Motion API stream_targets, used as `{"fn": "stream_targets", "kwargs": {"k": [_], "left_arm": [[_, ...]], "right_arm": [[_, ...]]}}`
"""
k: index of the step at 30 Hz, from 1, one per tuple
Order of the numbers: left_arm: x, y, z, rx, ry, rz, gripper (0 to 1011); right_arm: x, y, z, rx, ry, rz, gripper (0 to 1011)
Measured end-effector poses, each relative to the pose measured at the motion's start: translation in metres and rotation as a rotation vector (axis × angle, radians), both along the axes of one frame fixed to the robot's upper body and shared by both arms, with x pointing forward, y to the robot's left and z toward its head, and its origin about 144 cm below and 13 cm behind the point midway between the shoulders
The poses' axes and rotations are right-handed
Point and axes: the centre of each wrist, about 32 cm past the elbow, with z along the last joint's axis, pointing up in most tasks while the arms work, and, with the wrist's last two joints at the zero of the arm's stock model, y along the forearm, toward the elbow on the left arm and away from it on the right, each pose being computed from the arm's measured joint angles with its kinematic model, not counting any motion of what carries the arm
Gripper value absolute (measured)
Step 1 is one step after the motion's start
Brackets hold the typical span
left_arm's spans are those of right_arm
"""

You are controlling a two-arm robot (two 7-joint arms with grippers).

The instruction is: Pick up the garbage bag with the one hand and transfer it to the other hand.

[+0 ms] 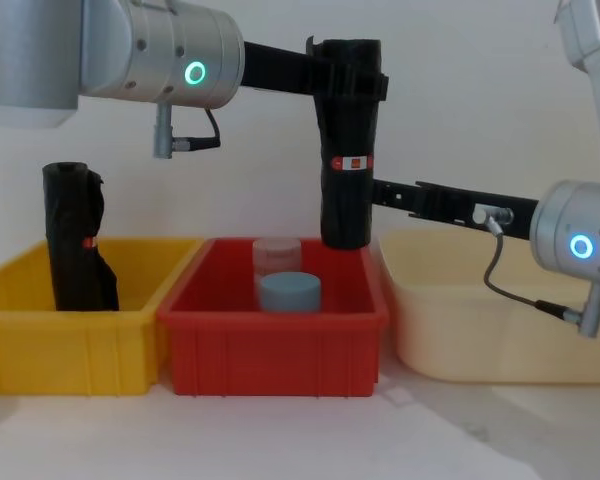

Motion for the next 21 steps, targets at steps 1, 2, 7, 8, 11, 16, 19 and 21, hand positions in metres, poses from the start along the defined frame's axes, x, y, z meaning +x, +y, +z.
{"fn": "stream_targets", "kwargs": {"k": [1, 2, 7, 8, 11, 16, 19, 21], "left_arm": [[0.000, 0.000, 0.000, 0.000, 0.000, 0.000, 499], [0.000, 0.000, 0.000, 0.000, 0.000, 0.000, 499], [0.000, 0.000, 0.000, 0.000, 0.000, 0.000, 499], [0.000, 0.000, 0.000, 0.000, 0.000, 0.000, 499], [0.000, 0.000, 0.000, 0.000, 0.000, 0.000, 499], [0.000, -0.001, 0.000, 0.000, 0.000, 0.000, 499], [0.000, -0.001, 0.000, 0.000, -0.001, 0.000, 499], [0.000, -0.001, 0.000, -0.001, -0.001, 0.000, 499]], "right_arm": [[0.001, 0.001, 0.000, 0.004, 0.003, -0.002, 1001], [0.001, 0.001, 0.000, 0.006, 0.005, -0.002, 1000], [0.005, 0.003, 0.002, 0.017, 0.011, -0.009, 1001], [0.005, 0.003, 0.003, 0.019, 0.011, -0.010, 1001], [0.008, 0.004, 0.005, 0.023, 0.011, -0.014, 1001], [0.011, 0.005, 0.008, 0.028, 0.009, -0.019, 1001], [0.013, 0.005, 0.010, 0.028, 0.008, -0.022, 1001], [0.015, 0.005, 0.011, 0.026, 0.007, -0.023, 1001]]}}
